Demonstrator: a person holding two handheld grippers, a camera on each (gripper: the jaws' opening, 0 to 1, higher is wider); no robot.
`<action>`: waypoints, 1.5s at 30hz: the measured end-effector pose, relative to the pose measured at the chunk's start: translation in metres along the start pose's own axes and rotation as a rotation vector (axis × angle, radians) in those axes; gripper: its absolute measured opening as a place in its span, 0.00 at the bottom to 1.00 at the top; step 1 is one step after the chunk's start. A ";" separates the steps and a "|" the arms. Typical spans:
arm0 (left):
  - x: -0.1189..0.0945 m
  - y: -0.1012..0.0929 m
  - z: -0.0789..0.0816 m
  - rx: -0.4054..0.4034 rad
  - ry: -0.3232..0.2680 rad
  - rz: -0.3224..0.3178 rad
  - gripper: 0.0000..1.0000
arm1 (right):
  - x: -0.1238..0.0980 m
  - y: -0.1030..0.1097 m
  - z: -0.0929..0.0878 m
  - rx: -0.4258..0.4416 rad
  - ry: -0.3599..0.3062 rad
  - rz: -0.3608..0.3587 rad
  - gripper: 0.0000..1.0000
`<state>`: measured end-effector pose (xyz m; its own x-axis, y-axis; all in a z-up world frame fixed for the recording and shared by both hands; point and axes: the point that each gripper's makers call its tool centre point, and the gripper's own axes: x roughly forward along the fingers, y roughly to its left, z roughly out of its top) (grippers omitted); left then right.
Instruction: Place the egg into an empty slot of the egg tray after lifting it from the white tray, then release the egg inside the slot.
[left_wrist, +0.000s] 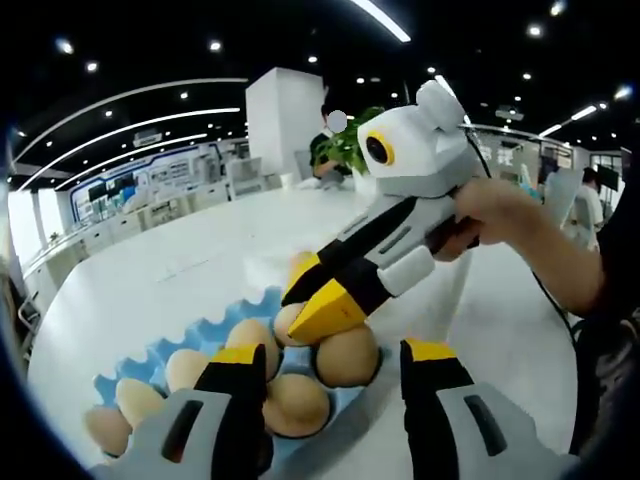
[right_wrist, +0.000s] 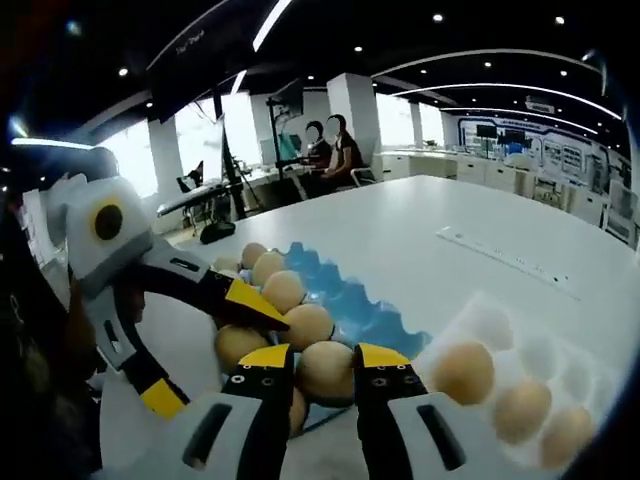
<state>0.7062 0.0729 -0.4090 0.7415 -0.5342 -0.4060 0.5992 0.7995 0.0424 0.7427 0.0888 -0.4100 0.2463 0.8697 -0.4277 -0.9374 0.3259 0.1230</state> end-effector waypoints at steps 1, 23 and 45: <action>0.000 0.001 0.001 0.002 0.000 0.002 0.55 | 0.000 0.001 0.000 0.006 -0.001 0.004 0.25; 0.009 0.000 0.010 0.006 0.010 -0.002 0.56 | -0.025 -0.010 -0.002 -0.008 0.003 -0.014 0.31; 0.020 -0.009 0.021 0.019 -0.002 -0.010 0.56 | -0.076 -0.053 -0.017 0.030 -0.033 -0.115 0.31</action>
<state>0.7219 0.0489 -0.3985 0.7357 -0.5431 -0.4047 0.6124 0.7886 0.0551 0.7695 -0.0006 -0.3995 0.3605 0.8375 -0.4106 -0.8946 0.4351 0.1021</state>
